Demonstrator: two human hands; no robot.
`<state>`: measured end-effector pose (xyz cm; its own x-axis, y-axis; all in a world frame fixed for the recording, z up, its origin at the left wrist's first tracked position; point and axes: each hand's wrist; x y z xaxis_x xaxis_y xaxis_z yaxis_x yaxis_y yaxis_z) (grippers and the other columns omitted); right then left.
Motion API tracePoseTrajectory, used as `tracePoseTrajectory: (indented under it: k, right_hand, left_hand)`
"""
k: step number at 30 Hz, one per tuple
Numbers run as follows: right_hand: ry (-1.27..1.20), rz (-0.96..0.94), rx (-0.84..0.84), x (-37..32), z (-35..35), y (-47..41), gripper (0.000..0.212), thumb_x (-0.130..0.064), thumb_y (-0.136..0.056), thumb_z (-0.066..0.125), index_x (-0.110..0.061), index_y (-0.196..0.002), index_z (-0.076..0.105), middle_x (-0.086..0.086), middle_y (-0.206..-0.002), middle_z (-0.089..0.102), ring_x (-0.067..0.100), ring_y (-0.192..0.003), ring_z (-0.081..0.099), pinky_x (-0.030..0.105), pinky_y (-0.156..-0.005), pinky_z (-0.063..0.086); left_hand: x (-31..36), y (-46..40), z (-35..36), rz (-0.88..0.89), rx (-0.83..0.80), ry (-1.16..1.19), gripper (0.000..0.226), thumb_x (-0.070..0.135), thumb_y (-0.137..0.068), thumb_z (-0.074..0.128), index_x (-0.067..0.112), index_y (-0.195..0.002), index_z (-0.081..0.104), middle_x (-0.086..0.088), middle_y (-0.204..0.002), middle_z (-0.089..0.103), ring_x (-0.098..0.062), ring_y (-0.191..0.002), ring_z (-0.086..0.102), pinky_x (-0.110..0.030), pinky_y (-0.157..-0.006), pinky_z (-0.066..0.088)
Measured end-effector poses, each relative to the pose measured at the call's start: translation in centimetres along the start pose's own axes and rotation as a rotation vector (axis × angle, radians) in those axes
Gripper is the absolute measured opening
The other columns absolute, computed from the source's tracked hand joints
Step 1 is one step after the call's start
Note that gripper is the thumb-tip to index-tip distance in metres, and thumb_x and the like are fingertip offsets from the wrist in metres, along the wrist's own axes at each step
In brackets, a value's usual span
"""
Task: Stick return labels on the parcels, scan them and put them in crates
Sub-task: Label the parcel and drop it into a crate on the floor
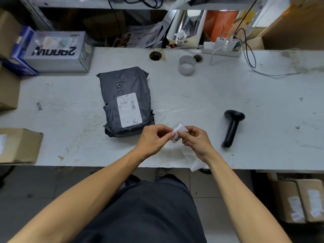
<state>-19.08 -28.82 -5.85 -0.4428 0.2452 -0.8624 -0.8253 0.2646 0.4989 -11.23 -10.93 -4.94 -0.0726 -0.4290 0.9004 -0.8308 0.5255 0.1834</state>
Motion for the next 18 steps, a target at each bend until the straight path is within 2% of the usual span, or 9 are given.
tracePoseTrajectory:
  k: [4, 7, 9, 13, 16, 18]
  right_hand:
    - [0.080, 0.006, 0.019, -0.4, 0.4, 0.0, 0.018, -0.028, -0.084, 0.081, -0.012, -0.087, 0.073, 0.003, -0.080, 0.072, 0.012, -0.067, 0.062, 0.027, -0.066, 0.050]
    - [0.082, -0.010, 0.036, -0.8, 0.9, -0.2, 0.021, -0.027, -0.080, 0.084, -0.013, -0.079, 0.069, 0.004, -0.075, 0.071, 0.014, -0.069, 0.065, 0.027, -0.064, 0.050]
    - [0.098, -0.021, 0.035, -1.1, 1.0, -0.3, 0.024, -0.026, -0.076, 0.087, -0.012, -0.078, 0.067, 0.004, -0.072, 0.071, 0.015, -0.069, 0.065, 0.025, -0.062, 0.050]
    - [0.099, -0.042, -0.003, -2.0, 0.7, -0.4, 0.033, -0.029, -0.064, 0.089, -0.009, -0.076, 0.066, 0.008, -0.073, 0.072, 0.013, -0.065, 0.064, 0.023, -0.059, 0.048]
    - [0.113, -0.052, -0.044, -2.6, 0.4, -0.8, 0.028, -0.023, -0.069, 0.088, -0.008, -0.077, 0.065, 0.008, -0.073, 0.073, 0.014, -0.066, 0.066, 0.022, -0.058, 0.048]
    - [0.110, -0.057, -0.064, -2.9, 0.3, -1.2, 0.024, -0.018, -0.073, 0.086, -0.008, -0.077, 0.064, 0.007, -0.073, 0.073, 0.014, -0.067, 0.066, 0.022, -0.058, 0.049]
  left_hand:
    - [-0.3, 0.5, -0.4, 0.140, -0.028, -0.185, 0.015, 0.028, -0.097, 0.066, 0.020, -0.101, 0.079, 0.012, -0.086, 0.076, -0.004, -0.076, 0.068, -0.032, -0.073, 0.056]
    - [-0.2, 0.8, -0.4, 0.175, -0.056, -0.212, 0.018, 0.037, -0.093, 0.070, 0.022, -0.099, 0.077, 0.013, -0.086, 0.074, -0.007, -0.078, 0.067, -0.030, -0.072, 0.056]
    - [-0.2, 0.9, -0.4, 0.103, -0.068, -0.107, 0.018, 0.035, -0.091, 0.074, 0.020, -0.100, 0.078, 0.012, -0.087, 0.075, -0.007, -0.080, 0.069, -0.027, -0.075, 0.057]
    - [0.3, 0.5, -0.8, -0.200, -0.119, 0.252, 0.018, 0.028, -0.091, 0.076, 0.013, -0.100, 0.080, -0.003, -0.091, 0.078, -0.011, -0.087, 0.072, -0.029, -0.086, 0.057]
    - [0.6, 0.2, -1.2, -0.274, -0.121, 0.294, 0.018, 0.027, -0.092, 0.074, 0.013, -0.101, 0.080, -0.006, -0.092, 0.078, -0.007, -0.083, 0.069, -0.027, -0.084, 0.054]
    - [0.9, 0.0, -1.4, -0.272, -0.104, 0.310, 0.014, 0.025, -0.093, 0.074, 0.014, -0.097, 0.080, -0.002, -0.088, 0.077, -0.003, -0.080, 0.067, -0.019, -0.077, 0.052]
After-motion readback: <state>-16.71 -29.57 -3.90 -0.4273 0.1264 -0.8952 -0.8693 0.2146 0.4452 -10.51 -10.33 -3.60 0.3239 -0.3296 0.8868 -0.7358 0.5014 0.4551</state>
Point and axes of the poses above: each hand's wrist, its own y-axis away from the middle knuckle, its own z-axis out of the palm, x = y × z
